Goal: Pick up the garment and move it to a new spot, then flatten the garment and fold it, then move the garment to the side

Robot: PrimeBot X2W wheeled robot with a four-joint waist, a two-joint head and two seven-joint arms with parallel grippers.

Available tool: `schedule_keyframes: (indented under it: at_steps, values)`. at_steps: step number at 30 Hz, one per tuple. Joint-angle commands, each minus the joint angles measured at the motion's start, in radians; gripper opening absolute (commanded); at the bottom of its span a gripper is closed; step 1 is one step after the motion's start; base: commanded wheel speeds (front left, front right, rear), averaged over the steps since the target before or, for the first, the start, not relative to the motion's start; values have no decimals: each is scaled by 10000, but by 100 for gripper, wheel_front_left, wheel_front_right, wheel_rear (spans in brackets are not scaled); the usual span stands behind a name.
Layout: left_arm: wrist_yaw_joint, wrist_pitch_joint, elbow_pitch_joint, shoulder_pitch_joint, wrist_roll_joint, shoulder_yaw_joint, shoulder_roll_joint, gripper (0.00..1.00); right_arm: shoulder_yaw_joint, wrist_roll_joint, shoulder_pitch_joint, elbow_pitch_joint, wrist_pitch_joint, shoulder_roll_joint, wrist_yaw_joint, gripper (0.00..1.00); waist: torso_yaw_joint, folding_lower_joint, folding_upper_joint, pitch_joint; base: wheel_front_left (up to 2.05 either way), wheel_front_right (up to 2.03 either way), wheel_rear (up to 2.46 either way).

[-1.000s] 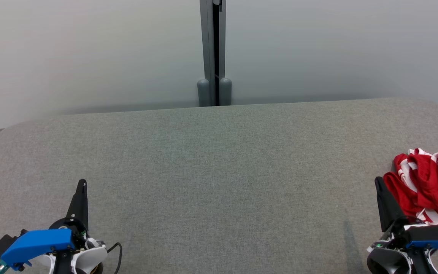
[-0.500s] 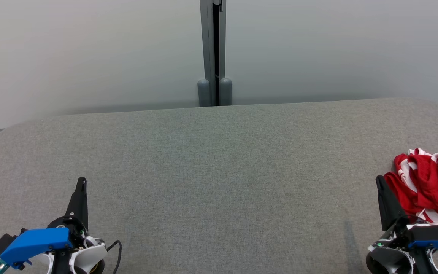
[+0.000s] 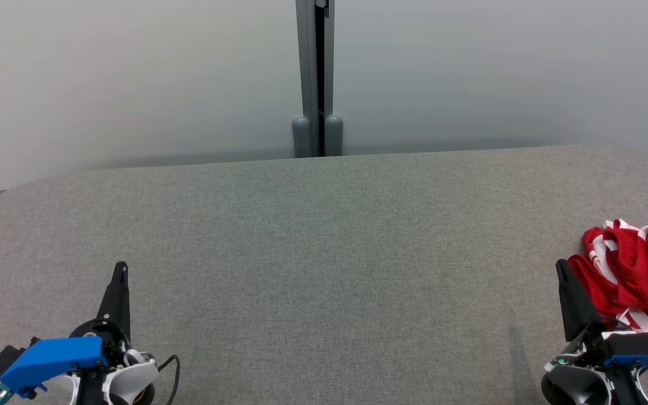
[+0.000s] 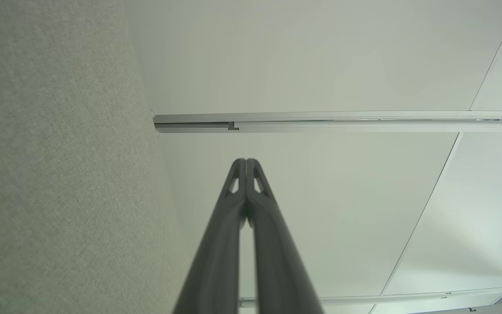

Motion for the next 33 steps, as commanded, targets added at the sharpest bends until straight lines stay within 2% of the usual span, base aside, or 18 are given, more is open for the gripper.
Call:
schedule_keyframes:
  at_steps: [1,33]
  values:
    - [-40,39,-40,-103,-37,22,27,0,-18,28,-72,-41,50,-48,0,0,0,1,0,0,0,0,0]
    - [-39,36,-42,-103,-38,21,27,0,-17,29,-72,-41,48,-48,0,0,0,1,0,0,0,0,0]
